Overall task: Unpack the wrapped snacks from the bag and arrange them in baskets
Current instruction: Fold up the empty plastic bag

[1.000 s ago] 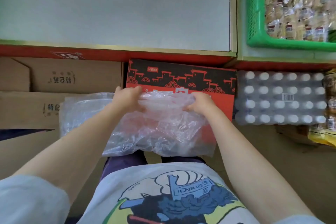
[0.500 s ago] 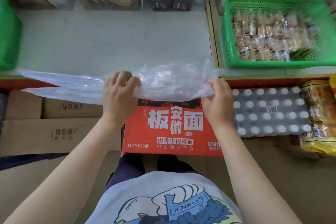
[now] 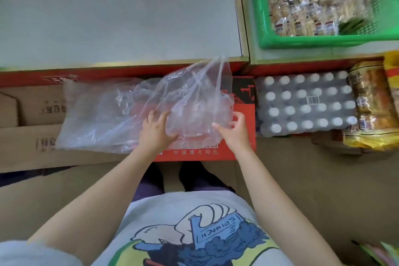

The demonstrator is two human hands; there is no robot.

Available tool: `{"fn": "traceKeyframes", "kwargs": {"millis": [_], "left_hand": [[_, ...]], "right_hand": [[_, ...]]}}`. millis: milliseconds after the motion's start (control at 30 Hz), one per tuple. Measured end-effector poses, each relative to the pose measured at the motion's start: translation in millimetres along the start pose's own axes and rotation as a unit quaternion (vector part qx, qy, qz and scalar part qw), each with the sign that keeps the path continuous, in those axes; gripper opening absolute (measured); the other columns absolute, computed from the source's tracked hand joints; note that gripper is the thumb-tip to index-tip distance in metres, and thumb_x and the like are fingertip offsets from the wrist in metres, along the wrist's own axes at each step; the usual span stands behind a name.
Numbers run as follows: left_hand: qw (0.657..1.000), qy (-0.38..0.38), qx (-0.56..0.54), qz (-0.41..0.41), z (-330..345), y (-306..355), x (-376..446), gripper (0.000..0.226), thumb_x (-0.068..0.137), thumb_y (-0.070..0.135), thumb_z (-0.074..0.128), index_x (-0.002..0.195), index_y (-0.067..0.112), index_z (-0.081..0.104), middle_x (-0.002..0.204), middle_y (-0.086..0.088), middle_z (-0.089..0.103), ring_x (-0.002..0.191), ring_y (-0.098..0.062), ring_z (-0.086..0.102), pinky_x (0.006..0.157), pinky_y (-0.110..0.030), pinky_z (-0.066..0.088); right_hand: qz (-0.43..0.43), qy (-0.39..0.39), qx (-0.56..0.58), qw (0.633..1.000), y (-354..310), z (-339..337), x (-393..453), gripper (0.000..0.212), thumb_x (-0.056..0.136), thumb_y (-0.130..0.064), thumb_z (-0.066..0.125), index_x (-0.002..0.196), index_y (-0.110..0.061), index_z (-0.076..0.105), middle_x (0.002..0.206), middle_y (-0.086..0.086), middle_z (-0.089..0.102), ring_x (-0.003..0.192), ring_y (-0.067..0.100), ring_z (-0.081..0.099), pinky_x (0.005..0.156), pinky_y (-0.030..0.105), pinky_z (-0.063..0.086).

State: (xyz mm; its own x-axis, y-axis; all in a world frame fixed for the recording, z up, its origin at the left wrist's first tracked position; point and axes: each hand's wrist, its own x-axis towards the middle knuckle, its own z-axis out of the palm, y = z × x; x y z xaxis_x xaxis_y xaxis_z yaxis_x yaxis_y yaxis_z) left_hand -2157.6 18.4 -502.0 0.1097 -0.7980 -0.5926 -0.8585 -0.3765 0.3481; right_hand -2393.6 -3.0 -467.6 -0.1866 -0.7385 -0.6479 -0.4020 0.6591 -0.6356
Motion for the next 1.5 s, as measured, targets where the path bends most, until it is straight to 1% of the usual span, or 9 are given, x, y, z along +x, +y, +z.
{"fn": "traceKeyframes", "kwargs": {"millis": [200, 333, 467, 600, 800, 967, 1267, 1400, 1500], "left_hand": [[0.999, -0.053, 0.002, -0.007, 5, -5, 1, 0.092, 0.079, 0.052, 0.078, 0.153, 0.040, 0.025, 0.164, -0.012, 0.007, 0.149, -0.037, 0.006, 0.115, -0.056, 0.031], [0.998, -0.061, 0.026, -0.015, 1, -2, 2, 0.098, 0.076, 0.051, 0.081, 0.154, 0.040, 0.024, 0.164, -0.012, 0.004, 0.148, -0.037, 0.003, 0.111, -0.055, 0.037], [0.996, -0.080, 0.035, -0.032, 3, 8, 4, 0.101, 0.075, 0.054, 0.081, 0.154, 0.036, 0.021, 0.163, -0.016, 0.003, 0.147, -0.042, 0.006, 0.112, -0.056, 0.035], [0.994, -0.042, 0.096, 0.041, 2, 28, -1, 0.105, 0.073, 0.067, 0.075, 0.155, 0.038, 0.017, 0.165, -0.014, 0.002, 0.151, -0.039, 0.004, 0.116, -0.059, 0.023], [0.975, 0.041, 0.018, 0.220, 4, 72, -17, 0.068, 0.074, 0.058, 0.078, 0.132, 0.030, 0.058, 0.137, -0.003, 0.052, 0.129, -0.027, 0.046, 0.099, -0.044, 0.037], [0.975, 0.150, -0.106, 0.121, -38, 67, 5, 0.013, 0.096, 0.024, 0.065, 0.099, 0.012, 0.070, 0.091, 0.001, 0.069, 0.084, -0.021, 0.061, 0.069, -0.033, 0.047], [0.971, 0.152, -0.151, -0.108, -53, 40, 35, 0.040, 0.093, 0.033, 0.059, 0.059, 0.015, 0.049, 0.062, 0.000, 0.051, 0.065, -0.021, 0.049, 0.051, -0.028, 0.028], [0.961, 0.159, -0.177, -0.141, -57, 44, 40, 0.014, 0.098, 0.024, 0.053, 0.103, 0.016, 0.064, 0.075, 0.002, 0.059, 0.072, -0.024, 0.060, 0.058, -0.032, 0.041], [0.942, 0.162, -0.260, -0.135, -61, 44, 36, 0.047, 0.097, 0.008, 0.044, 0.140, 0.026, 0.042, 0.083, 0.004, 0.062, 0.070, -0.025, 0.069, 0.068, -0.047, 0.057]], "right_hand": [[0.015, 0.070, 0.036, 0.997, 12, -23, 2, 0.004, 0.095, -0.016, 0.063, 0.093, -0.016, 0.066, 0.091, -0.005, 0.066, 0.088, 0.017, 0.062, 0.069, 0.027, 0.049], [0.074, 0.135, 0.148, 0.977, 34, -49, -2, 0.010, 0.098, -0.022, 0.060, 0.097, -0.021, 0.070, 0.085, 0.001, 0.069, 0.083, 0.018, 0.063, 0.085, 0.040, 0.055], [0.070, -0.028, 0.094, 0.993, 29, -46, -8, 0.053, 0.085, -0.058, 0.068, 0.120, -0.020, 0.063, 0.116, -0.006, 0.065, 0.107, 0.012, 0.060, 0.096, 0.034, 0.047], [0.011, -0.039, 0.018, 0.999, 21, -37, -4, 0.028, 0.086, -0.028, 0.078, 0.102, -0.007, 0.071, 0.094, -0.005, 0.069, 0.088, 0.012, 0.063, 0.073, 0.022, 0.047], [-0.095, -0.063, 0.043, 0.993, -16, -32, -9, 0.025, 0.090, -0.023, 0.073, 0.086, 0.001, 0.071, 0.079, 0.012, 0.067, 0.071, 0.000, 0.058, 0.065, 0.006, 0.042], [-0.089, 0.009, 0.031, 0.995, -21, -52, 2, 0.009, 0.094, -0.024, 0.069, 0.097, -0.017, 0.073, 0.070, -0.010, 0.062, 0.063, 0.003, 0.056, 0.063, 0.017, 0.047], [-0.082, 0.038, 0.011, 0.996, -49, -23, 38, 0.041, 0.090, -0.035, 0.072, 0.127, -0.021, 0.059, 0.124, -0.001, 0.057, 0.103, 0.007, 0.054, 0.076, 0.015, 0.045], [-0.155, 0.039, 0.007, 0.987, -73, -2, 29, 0.052, 0.083, -0.046, 0.076, 0.126, -0.024, 0.057, 0.111, -0.004, 0.059, 0.095, 0.006, 0.057, 0.078, 0.022, 0.051], [-0.120, -0.060, 0.008, 0.991, -83, 14, 23, 0.053, 0.090, -0.044, 0.071, 0.135, -0.027, 0.049, 0.108, 0.000, 0.064, 0.087, 0.014, 0.069, 0.074, 0.034, 0.061]]}}
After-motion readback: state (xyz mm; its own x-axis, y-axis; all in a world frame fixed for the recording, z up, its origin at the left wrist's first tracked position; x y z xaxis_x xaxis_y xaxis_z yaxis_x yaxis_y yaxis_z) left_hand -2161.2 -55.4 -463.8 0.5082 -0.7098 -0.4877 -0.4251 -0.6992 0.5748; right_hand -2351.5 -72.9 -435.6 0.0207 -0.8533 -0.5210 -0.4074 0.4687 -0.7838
